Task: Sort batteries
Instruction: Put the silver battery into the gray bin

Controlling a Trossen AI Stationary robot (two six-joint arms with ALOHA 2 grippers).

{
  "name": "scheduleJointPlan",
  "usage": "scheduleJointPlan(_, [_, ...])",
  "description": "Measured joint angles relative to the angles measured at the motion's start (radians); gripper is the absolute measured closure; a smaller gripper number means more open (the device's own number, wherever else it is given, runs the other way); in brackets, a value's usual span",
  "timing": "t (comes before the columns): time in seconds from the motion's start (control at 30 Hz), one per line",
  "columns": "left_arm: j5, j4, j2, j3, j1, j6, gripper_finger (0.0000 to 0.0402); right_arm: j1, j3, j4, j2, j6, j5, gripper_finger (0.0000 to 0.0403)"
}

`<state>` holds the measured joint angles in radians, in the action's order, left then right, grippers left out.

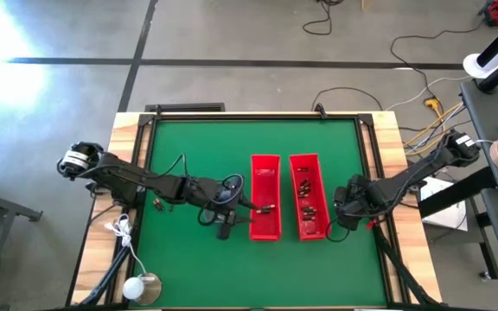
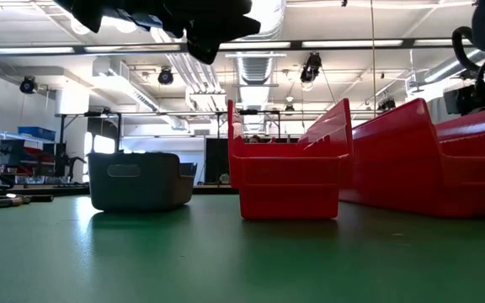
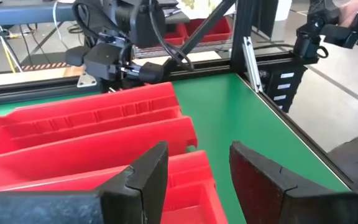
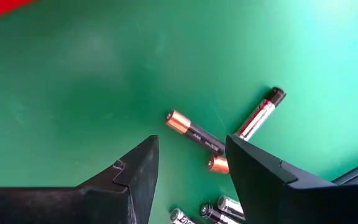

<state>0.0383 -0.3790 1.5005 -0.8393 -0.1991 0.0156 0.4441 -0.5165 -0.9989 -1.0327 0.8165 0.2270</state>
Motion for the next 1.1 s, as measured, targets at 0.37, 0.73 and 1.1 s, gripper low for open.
scheduleJointPlan(0.37, [0.0, 0.115, -0.013, 0.002, -0.067, -0.013, 0.0251, -0.023, 0.009, 0.073, -0.072, -0.112, -0.043, 0.0246])
scheduleJointPlan(0.73, [0.0, 0.171, -0.109, 0.008, -0.069, 0.054, 0.0251, -0.026, 0.027, 0.124, -0.104, -0.098, 0.008, 0.023])
scheduleJointPlan(1.1, [-0.001, 0.164, -0.108, 0.064, -0.07, -0.033, 0.0251, -0.027, 0.036, 0.128, -0.113, 0.005, -0.072, 0.0254])
